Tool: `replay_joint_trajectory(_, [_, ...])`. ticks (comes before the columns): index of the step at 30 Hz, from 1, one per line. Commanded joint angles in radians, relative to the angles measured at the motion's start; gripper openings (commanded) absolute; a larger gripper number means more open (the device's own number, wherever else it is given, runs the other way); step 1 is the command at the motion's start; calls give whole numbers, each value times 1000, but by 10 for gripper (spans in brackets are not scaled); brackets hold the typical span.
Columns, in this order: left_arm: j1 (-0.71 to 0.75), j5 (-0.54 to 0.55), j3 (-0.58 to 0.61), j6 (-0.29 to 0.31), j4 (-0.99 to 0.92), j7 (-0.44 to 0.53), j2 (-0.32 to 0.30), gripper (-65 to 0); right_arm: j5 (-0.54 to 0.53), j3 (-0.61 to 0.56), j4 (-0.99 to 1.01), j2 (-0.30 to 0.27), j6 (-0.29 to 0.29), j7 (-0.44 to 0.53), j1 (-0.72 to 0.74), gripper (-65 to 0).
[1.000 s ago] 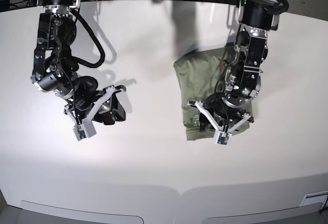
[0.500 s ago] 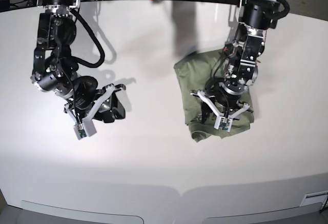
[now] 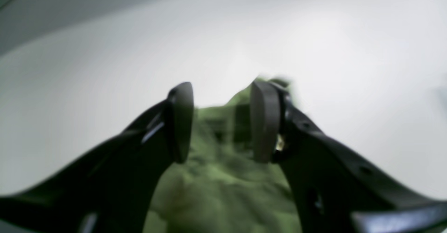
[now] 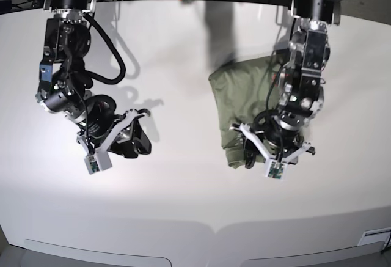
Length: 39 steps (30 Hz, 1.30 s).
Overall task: Fold the T-shirt properly
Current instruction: 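Press and tuck the shirt's folded edge with the left gripper, then smooth the shirt's collar edge with the left gripper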
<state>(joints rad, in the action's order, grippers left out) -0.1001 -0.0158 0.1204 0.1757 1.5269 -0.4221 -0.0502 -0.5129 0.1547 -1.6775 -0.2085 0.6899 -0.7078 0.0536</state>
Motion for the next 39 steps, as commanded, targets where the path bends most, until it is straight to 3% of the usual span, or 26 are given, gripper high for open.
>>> replay_joint_trajectory(1, [18,11,-2,-3,52,3,-15,-397,-16,2,-20,-8,8,28,19,-446])
replay_joint_trajectory(5, [151,17,-2,-3,150,40,-62,-397,-15,2,-20,-8,8,9,18,-446])
replay_joint_trajectory(12, [339,16,-2,-2,152,259,-97,-397,-15,2,-20,-7,8,9,18,-446])
replay_joint_trajectory(17, [353,-40,-2,-3,65,413,-94,-397,-15,2,-20,-7,8,7,17,-446])
replay_joint_trajectory(26, [299,-63,-2,-3,-200,456,-88,-397,-15,2,-20,-7,8,3,15,-446])
replay_joint_trajectory(31, [299,-63,-2,-7,-117,448,-80,-397,-15,2,-20,-7,8,3,15,-446])
replay_joint_trajectory(36, [300,-58,-2,-7,58,366,-80,-397,-15,2,-20,-7,8,3,16,-446])
replay_joint_trajectory(39, [299,14,-2,-7,139,338,-80,-397,-15,2,-20,-7,8,3,16,-446])
